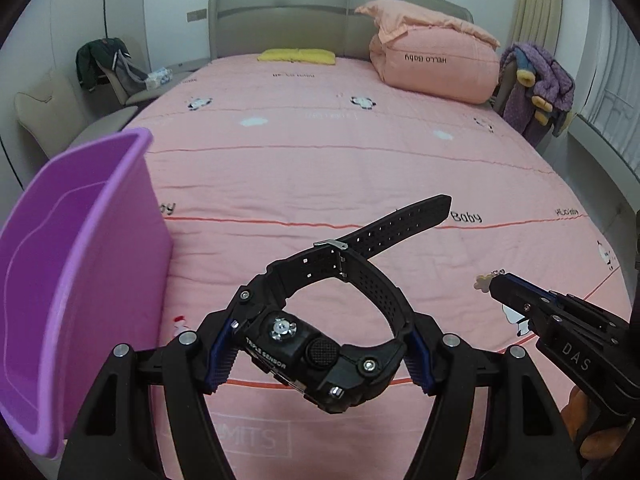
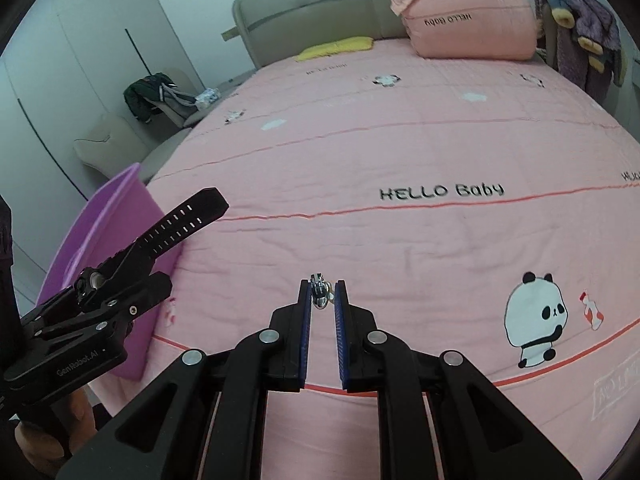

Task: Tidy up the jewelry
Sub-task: 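Carry the black watch and flower charm with both tools over the purple basin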

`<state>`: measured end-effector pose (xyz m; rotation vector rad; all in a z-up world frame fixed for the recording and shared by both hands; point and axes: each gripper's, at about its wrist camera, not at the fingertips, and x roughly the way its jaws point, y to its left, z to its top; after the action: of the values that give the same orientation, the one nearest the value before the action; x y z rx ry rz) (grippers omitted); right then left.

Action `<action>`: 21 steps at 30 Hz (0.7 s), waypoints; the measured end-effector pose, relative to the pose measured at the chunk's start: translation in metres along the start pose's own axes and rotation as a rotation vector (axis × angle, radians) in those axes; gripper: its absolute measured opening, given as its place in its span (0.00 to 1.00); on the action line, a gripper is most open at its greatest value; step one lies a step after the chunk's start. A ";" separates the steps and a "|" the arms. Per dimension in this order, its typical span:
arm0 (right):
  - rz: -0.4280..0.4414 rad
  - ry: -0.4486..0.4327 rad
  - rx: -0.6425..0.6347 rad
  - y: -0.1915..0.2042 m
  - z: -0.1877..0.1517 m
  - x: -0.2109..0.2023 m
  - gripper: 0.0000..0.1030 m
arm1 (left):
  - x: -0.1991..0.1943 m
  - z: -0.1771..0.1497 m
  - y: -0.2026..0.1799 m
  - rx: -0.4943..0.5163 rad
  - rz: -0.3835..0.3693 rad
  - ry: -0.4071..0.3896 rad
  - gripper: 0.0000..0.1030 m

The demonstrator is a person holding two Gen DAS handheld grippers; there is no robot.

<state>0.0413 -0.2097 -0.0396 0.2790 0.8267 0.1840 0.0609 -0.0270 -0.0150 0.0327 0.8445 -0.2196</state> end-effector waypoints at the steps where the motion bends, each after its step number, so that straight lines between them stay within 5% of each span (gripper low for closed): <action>1: 0.014 -0.014 -0.018 0.013 0.004 -0.006 0.11 | -0.012 0.002 0.007 -0.007 0.008 -0.017 0.65; 11: 0.240 -0.087 -0.191 0.162 0.047 -0.023 0.11 | -0.110 0.019 0.117 -0.101 0.172 -0.127 0.65; 21: 0.380 0.051 -0.331 0.285 0.041 0.048 0.11 | -0.102 -0.013 0.246 -0.311 0.362 -0.018 0.65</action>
<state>0.0886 0.0660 0.0425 0.1167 0.7743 0.6789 0.0362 0.2337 0.0382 -0.1071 0.8325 0.2516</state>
